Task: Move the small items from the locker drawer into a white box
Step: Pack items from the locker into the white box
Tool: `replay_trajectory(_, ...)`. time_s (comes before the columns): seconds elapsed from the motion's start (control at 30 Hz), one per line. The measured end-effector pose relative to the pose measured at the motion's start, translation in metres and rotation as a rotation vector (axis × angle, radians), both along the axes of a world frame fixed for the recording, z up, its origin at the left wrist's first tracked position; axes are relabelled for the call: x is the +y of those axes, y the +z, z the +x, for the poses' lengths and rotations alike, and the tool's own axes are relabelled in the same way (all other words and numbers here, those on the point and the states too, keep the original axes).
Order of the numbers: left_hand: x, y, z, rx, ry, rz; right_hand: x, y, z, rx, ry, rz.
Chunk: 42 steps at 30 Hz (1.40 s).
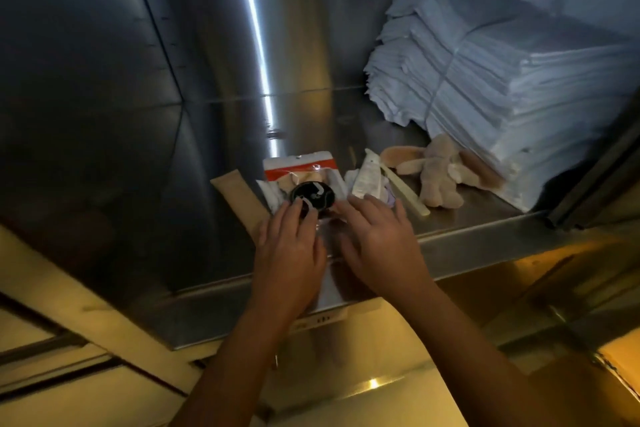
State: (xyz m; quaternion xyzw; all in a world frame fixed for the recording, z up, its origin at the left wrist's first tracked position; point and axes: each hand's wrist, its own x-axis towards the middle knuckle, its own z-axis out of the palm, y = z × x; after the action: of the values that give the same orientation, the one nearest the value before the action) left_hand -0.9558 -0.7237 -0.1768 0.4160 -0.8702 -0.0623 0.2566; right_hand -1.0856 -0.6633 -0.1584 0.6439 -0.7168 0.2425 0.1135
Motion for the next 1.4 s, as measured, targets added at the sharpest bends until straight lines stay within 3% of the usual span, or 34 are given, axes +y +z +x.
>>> replay_trajectory(0.2, -0.014, -0.006, 0.015, -0.037, 0.137, 0.003, -0.034, -0.004, 0.005, -0.013, 0.140, 0.039)
replay_trajectory(0.47, -0.019, -0.024, 0.024, -0.080, 0.169, 0.072, -0.065, -0.014, 0.005, -0.022, 0.252, 0.130)
replay_trajectory(0.8, -0.020, -0.030, 0.031, -0.126, 0.151, 0.127, -0.071, -0.026, 0.000, 0.007, 0.238, 0.306)
replay_trajectory(1.4, -0.003, -0.031, 0.052, -0.192, 0.044, 0.152, -0.034, -0.029, 0.014, 0.017, 0.208, 0.232)
